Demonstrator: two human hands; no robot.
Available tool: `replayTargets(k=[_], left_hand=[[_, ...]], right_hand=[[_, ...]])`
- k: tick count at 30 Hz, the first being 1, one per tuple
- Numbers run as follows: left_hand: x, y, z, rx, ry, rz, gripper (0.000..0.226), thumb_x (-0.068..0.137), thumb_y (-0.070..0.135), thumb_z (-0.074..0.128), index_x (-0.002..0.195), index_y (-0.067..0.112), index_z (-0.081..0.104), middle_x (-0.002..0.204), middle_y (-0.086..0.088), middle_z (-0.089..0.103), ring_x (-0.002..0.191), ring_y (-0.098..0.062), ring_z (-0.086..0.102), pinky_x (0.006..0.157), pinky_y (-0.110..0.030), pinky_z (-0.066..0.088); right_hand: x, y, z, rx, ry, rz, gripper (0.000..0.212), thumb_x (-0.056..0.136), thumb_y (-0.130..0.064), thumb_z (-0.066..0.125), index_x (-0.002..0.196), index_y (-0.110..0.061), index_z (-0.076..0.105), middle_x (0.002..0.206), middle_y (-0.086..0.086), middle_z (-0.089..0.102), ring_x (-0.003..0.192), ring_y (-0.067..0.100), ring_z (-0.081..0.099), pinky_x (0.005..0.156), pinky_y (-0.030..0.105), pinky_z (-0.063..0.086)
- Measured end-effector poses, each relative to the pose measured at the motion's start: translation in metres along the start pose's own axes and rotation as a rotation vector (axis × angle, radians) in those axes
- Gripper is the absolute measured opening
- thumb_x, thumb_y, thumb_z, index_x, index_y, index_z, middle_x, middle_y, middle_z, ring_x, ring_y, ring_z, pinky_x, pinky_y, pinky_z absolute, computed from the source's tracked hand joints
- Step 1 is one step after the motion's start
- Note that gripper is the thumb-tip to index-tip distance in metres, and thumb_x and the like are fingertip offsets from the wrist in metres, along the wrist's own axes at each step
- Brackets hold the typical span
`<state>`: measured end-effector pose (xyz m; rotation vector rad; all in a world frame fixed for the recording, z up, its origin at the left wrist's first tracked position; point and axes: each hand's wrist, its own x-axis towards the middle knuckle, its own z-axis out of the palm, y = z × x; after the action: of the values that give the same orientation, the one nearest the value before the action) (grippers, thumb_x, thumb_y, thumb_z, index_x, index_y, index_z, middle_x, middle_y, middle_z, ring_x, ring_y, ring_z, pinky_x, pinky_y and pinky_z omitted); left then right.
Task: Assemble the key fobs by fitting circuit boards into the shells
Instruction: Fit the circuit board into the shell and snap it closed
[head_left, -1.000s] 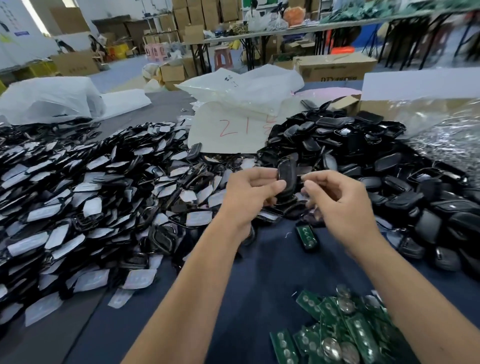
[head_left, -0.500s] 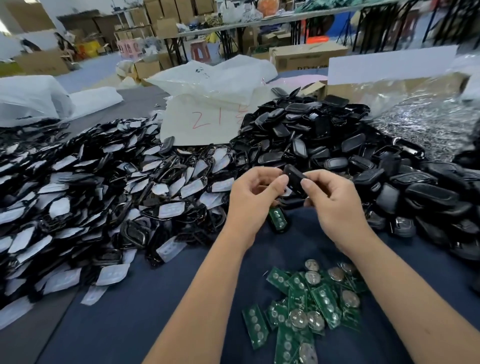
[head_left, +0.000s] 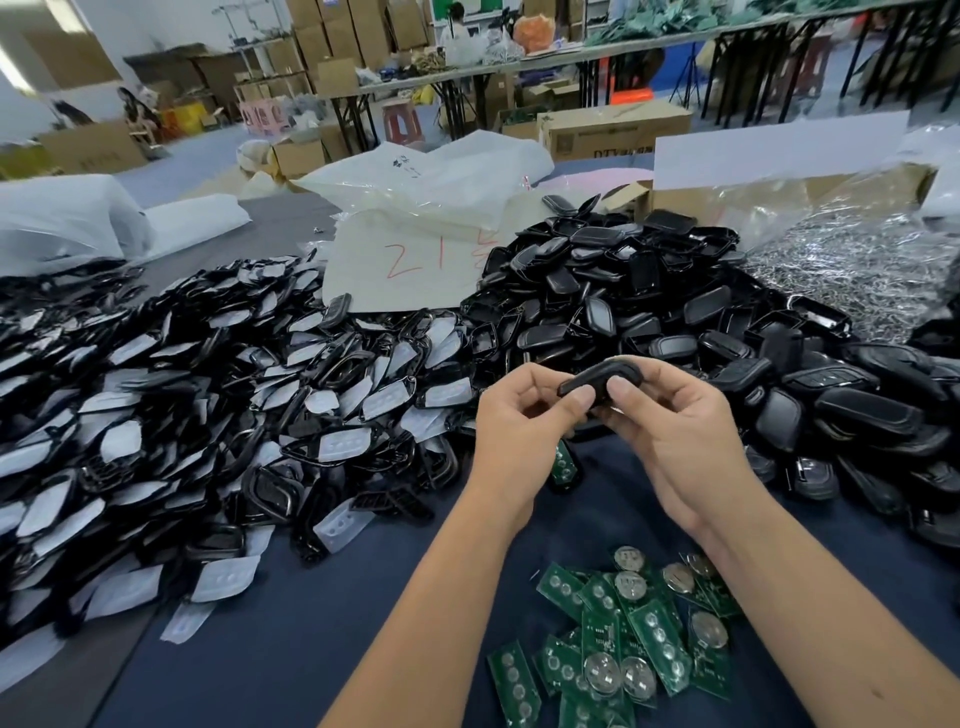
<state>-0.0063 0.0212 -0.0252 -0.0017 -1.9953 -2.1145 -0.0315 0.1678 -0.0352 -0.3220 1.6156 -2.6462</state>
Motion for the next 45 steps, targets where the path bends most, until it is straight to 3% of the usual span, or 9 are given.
replayTargets(k=[3,6,10,13,21,30,34,41,45], left_hand=[[0.003,0.001,-0.007,0.257,-0.042,0.104,0.006,0.09,0.016,0.077,0.086,0.019,0.073,0.08,-0.001,0.073,0.074,-0.017,0.066,0.073,-0.032,0.056],[0.006,0.0,-0.014,0.417,-0.083,0.174,0.011,0.088,0.011,0.079,0.092,0.022,0.079,0.084,0.002,0.075,0.081,-0.012,0.068,0.079,-0.029,0.056],[0.006,0.002,-0.015,0.187,-0.074,0.067,0.009,0.087,0.007,0.08,0.094,0.013,0.079,0.084,-0.012,0.075,0.08,-0.016,0.069,0.08,-0.033,0.058],[0.002,0.003,-0.01,0.007,-0.054,-0.036,0.007,0.088,0.008,0.08,0.092,0.013,0.078,0.079,-0.008,0.075,0.073,-0.011,0.069,0.07,-0.02,0.054],[0.004,0.007,-0.015,-0.076,-0.18,-0.141,0.004,0.089,0.011,0.077,0.093,0.014,0.077,0.086,-0.009,0.071,0.076,-0.012,0.06,0.07,-0.021,0.047],[0.004,0.011,-0.01,-0.229,-0.213,-0.238,0.014,0.099,0.005,0.062,0.086,0.01,0.064,0.077,-0.004,0.061,0.066,-0.008,0.047,0.061,-0.019,0.036],[0.005,0.015,-0.008,-0.315,-0.232,-0.297,0.012,0.097,0.005,0.062,0.086,0.008,0.062,0.078,-0.004,0.053,0.06,-0.007,0.043,0.06,-0.02,0.033],[0.008,0.007,-0.005,0.086,0.0,0.005,0.019,0.093,0.003,0.072,0.08,0.013,0.063,0.077,-0.013,0.055,0.074,-0.022,0.049,0.072,-0.034,0.046],[0.011,0.002,-0.006,0.318,0.061,0.185,0.024,0.089,0.007,0.075,0.076,0.02,0.06,0.068,0.013,0.059,0.065,-0.006,0.053,0.067,-0.023,0.046]], right_hand=[[0.002,-0.003,-0.006,-0.226,-0.005,-0.094,0.029,0.093,0.005,0.069,0.093,-0.021,0.082,0.093,0.009,0.08,0.088,0.02,0.075,0.079,0.027,0.06],[0.003,-0.005,-0.012,-0.395,-0.064,-0.121,0.032,0.09,0.005,0.074,0.095,-0.025,0.083,0.092,0.008,0.08,0.083,0.017,0.075,0.075,0.023,0.058],[0.002,-0.005,-0.009,-0.12,-0.033,-0.021,0.025,0.08,-0.011,0.081,0.104,-0.015,0.08,0.097,0.018,0.077,0.089,0.025,0.074,0.082,0.035,0.063],[0.002,-0.004,-0.005,0.053,0.005,0.042,0.03,0.076,-0.012,0.078,0.105,-0.007,0.076,0.098,0.018,0.078,0.089,0.025,0.075,0.08,0.033,0.062],[0.0,-0.01,-0.001,0.151,-0.032,0.115,0.025,0.076,-0.006,0.072,0.1,-0.003,0.071,0.089,0.01,0.078,0.077,0.017,0.072,0.068,0.025,0.06],[-0.002,-0.009,0.006,0.229,-0.025,0.137,0.023,0.077,-0.001,0.069,0.08,-0.018,0.084,0.087,0.006,0.08,0.077,0.014,0.076,0.068,0.023,0.061],[0.001,-0.01,0.005,0.257,-0.004,0.177,0.024,0.076,-0.002,0.069,0.098,-0.009,0.076,0.088,0.006,0.079,0.071,0.01,0.073,0.061,0.018,0.058],[-0.004,0.002,0.015,0.111,0.198,0.114,0.029,0.068,-0.012,0.081,0.095,-0.007,0.072,0.073,0.005,0.074,0.067,0.015,0.071,0.066,0.025,0.061],[-0.007,0.004,0.022,0.045,0.202,0.077,0.039,0.065,-0.023,0.086,0.1,-0.011,0.075,0.089,0.008,0.08,0.086,0.02,0.077,0.078,0.028,0.062]])
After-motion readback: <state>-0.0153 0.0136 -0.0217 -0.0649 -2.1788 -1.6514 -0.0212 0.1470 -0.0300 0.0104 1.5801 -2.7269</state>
